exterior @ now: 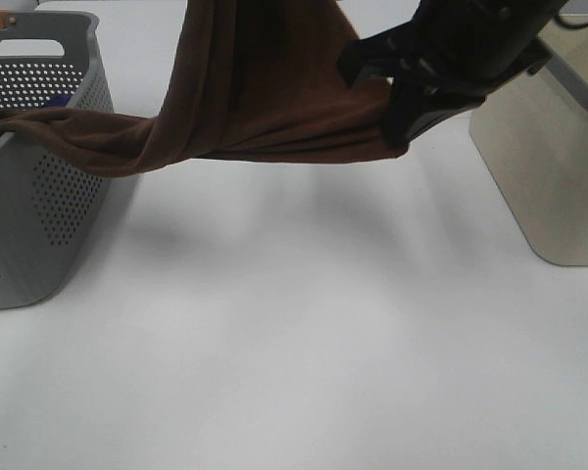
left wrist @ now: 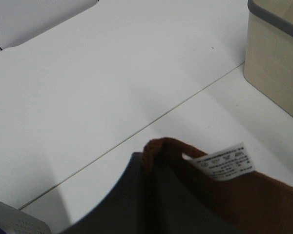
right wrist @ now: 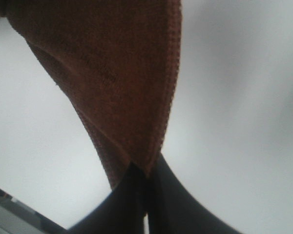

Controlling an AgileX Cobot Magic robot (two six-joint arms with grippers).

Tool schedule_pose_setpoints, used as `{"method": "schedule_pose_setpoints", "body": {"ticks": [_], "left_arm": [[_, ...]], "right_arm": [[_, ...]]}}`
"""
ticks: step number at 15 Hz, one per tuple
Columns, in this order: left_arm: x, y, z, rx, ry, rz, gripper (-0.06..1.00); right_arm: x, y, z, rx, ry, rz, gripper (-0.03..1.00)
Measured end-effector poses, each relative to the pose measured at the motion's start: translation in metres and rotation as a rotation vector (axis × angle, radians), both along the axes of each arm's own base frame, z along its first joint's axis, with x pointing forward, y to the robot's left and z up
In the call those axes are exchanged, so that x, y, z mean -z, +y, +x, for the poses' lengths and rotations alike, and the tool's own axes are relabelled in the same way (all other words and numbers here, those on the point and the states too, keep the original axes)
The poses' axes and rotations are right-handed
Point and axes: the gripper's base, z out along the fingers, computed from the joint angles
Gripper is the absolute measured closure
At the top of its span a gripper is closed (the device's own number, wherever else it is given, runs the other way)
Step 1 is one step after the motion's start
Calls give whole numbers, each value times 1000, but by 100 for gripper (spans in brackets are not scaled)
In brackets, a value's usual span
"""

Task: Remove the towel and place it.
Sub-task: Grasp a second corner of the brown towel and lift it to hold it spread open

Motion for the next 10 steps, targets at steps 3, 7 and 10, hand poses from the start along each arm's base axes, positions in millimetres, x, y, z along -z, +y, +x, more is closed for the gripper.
{"method": "schedule_pose_setpoints", "body": {"ticks": [3,7,10], "left_arm": [[-46,16,-24,12,-142,-79,94],[-98,41,-61,18,-297,-159,94],[-115,52,-76,16,-352,-183,94]], "right_arm": [[-57,-16,-6,51,-121,-49,97],[-131,-34,-9,115,-326,-86,97],[-172,-43,-14,152,-469,-60,97]]}}
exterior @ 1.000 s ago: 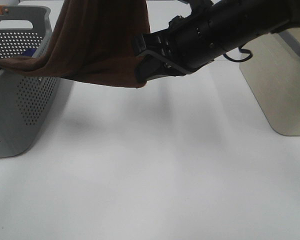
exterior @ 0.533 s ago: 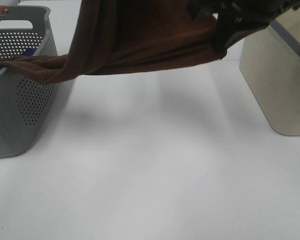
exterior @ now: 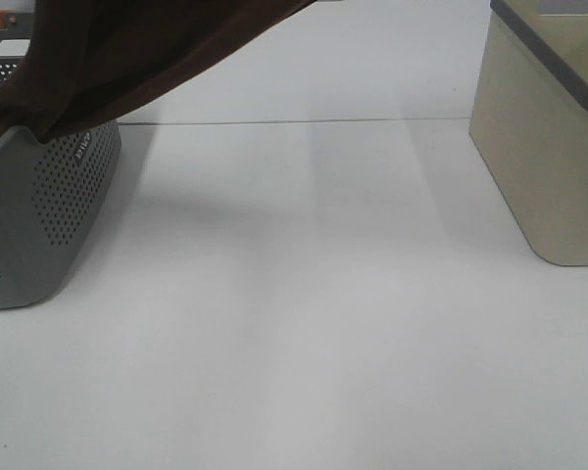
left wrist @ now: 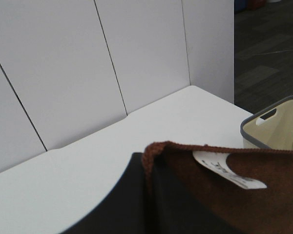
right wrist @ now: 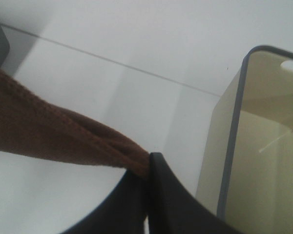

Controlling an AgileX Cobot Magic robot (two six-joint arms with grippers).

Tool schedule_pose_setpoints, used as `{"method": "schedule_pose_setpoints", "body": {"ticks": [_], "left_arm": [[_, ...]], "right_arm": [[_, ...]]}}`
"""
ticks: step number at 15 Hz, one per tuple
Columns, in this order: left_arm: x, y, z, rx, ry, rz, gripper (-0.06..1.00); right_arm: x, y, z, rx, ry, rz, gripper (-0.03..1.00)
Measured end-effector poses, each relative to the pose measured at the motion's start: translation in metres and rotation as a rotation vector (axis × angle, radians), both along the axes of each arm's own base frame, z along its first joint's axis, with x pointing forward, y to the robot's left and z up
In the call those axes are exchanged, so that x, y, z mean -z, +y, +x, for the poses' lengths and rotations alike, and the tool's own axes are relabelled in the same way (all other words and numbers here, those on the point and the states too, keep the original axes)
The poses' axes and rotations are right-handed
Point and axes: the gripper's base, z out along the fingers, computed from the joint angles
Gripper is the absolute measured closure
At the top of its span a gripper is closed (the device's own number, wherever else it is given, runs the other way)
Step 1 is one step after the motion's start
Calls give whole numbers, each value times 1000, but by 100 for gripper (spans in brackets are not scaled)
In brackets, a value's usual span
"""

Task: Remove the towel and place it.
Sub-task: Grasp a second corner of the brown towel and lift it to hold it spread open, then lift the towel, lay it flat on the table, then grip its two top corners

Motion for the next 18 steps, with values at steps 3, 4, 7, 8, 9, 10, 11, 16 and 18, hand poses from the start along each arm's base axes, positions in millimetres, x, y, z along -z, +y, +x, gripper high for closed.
{"method": "schedule_pose_setpoints", "body": {"ticks": [3,4,7,8,9,10,11,16,18], "left_arm": [[-11,6,-8,-3,-51,-13,94],[-13,7,-10,0,-65,-21,94],[-29,10,-20,23,-171,-67,94],[-30,11,-21,16,-177,-54,94],[-29,11,-20,11,-177,-44,94],[-25,10,-16,-6,-170,-14,94],[-20,8,-10,-26,-161,21,94],[32,17,60,-160,16,21,94],[56,21,90,-193,59,11,94]], "right_arm": [[-37,-9,-10,15,-127,49,97],[-46,-12,-13,25,-162,52,97],[-53,-15,-15,26,-197,42,97],[-53,-15,-15,23,-198,40,97],[-53,-14,-15,21,-199,39,97],[-53,-14,-15,18,-201,35,97],[-53,-14,-14,11,-202,24,97],[-22,5,17,-11,-125,-55,97],[2,18,45,1,-100,-133,97]]}}
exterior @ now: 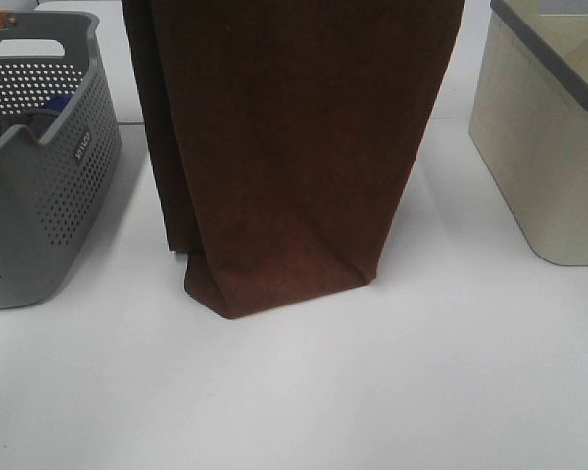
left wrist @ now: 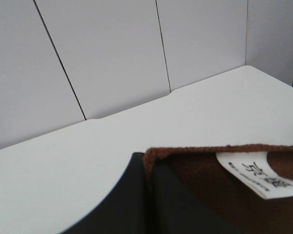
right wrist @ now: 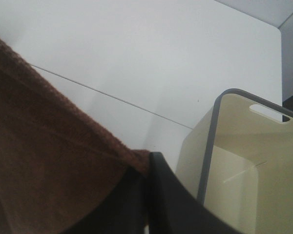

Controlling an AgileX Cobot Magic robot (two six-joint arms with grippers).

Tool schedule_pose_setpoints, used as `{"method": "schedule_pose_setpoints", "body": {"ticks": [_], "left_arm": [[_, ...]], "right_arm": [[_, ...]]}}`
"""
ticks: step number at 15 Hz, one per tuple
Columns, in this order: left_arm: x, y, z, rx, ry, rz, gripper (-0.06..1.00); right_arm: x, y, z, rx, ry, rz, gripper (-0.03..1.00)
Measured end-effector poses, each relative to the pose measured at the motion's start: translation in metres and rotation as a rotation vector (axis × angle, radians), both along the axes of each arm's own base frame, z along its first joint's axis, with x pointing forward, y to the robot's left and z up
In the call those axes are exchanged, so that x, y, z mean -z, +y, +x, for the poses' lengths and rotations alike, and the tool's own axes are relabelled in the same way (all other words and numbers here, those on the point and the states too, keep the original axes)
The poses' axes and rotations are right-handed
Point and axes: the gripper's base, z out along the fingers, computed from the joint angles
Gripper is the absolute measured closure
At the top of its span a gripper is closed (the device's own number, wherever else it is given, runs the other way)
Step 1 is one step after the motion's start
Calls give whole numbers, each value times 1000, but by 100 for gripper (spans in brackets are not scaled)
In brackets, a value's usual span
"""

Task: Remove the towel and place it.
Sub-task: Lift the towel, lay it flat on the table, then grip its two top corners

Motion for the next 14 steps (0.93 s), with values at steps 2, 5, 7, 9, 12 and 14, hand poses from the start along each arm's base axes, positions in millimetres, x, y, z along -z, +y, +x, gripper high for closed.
{"method": "schedule_pose_setpoints", "body": {"ticks": [2,5,7,9,12,14], "left_arm": [[26,3,34,-12,-20,-12,94],[53,12,77,3,-137,-98,94],[43,16,83,60,-308,-142,94],[10,19,75,103,-493,-163,94],[-41,23,52,133,-712,-162,94],[-34,23,57,107,-647,-144,94]], "right_arm": [[22,13,32,6,-58,-95,97],[40,30,72,-15,-237,-216,97],[31,36,84,-37,-400,-240,97],[3,38,81,-66,-557,-210,97],[-45,26,61,-46,-712,-162,97],[-52,22,55,-33,-719,-153,97]]}}
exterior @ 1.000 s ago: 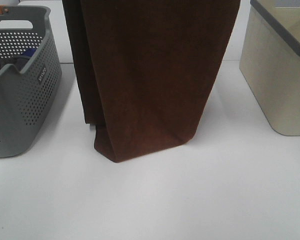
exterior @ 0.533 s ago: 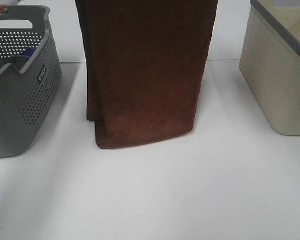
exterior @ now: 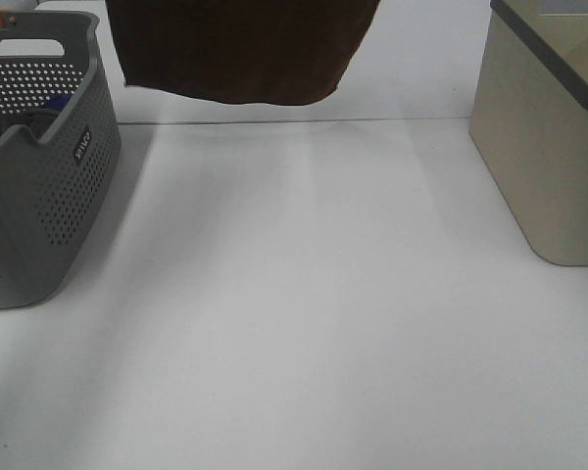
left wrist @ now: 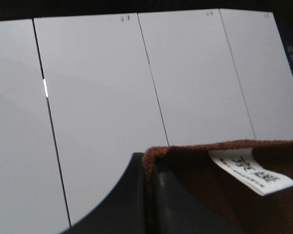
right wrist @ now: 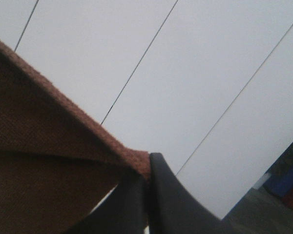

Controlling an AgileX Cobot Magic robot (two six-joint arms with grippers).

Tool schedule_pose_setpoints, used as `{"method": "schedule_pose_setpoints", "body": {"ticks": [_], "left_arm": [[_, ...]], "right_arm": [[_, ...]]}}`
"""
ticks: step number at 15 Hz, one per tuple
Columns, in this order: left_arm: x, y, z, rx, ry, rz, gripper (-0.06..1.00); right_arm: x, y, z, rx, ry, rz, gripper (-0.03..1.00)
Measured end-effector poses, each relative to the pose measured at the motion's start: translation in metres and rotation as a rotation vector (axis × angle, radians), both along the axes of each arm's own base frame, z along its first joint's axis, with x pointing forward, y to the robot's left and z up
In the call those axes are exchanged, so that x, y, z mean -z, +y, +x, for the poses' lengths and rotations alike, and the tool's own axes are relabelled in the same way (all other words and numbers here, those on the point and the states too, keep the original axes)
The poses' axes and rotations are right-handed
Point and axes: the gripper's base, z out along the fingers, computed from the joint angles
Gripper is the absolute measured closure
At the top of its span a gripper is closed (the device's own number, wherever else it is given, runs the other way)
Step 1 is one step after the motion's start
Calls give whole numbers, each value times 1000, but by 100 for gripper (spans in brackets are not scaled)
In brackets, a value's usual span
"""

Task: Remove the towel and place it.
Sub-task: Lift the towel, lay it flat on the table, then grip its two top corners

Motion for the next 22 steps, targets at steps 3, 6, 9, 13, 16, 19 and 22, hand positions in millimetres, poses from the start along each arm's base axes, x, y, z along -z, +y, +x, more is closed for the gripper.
{"method": "schedule_pose_setpoints", "body": {"ticks": [3,6,9,13,16,19,22], "left_arm": [[36,-10,18,-51,259,15,94],[81,-23,25,-104,624,36,94],[106,-25,16,-149,890,151,94],[118,-19,-6,-156,1168,241,94],[127,-16,-15,-168,1298,302,94],[129,-17,-18,-143,1337,303,94],[120,-22,-27,-84,1341,271,94]], "right_arm": [[23,-3,9,87,135,-20,97],[72,0,21,177,372,-57,97],[102,1,16,188,620,-25,97],[118,7,5,137,842,27,97],[121,11,-2,79,905,83,97],[135,3,-19,87,982,56,97],[159,-5,-41,83,1098,41,97]]}}
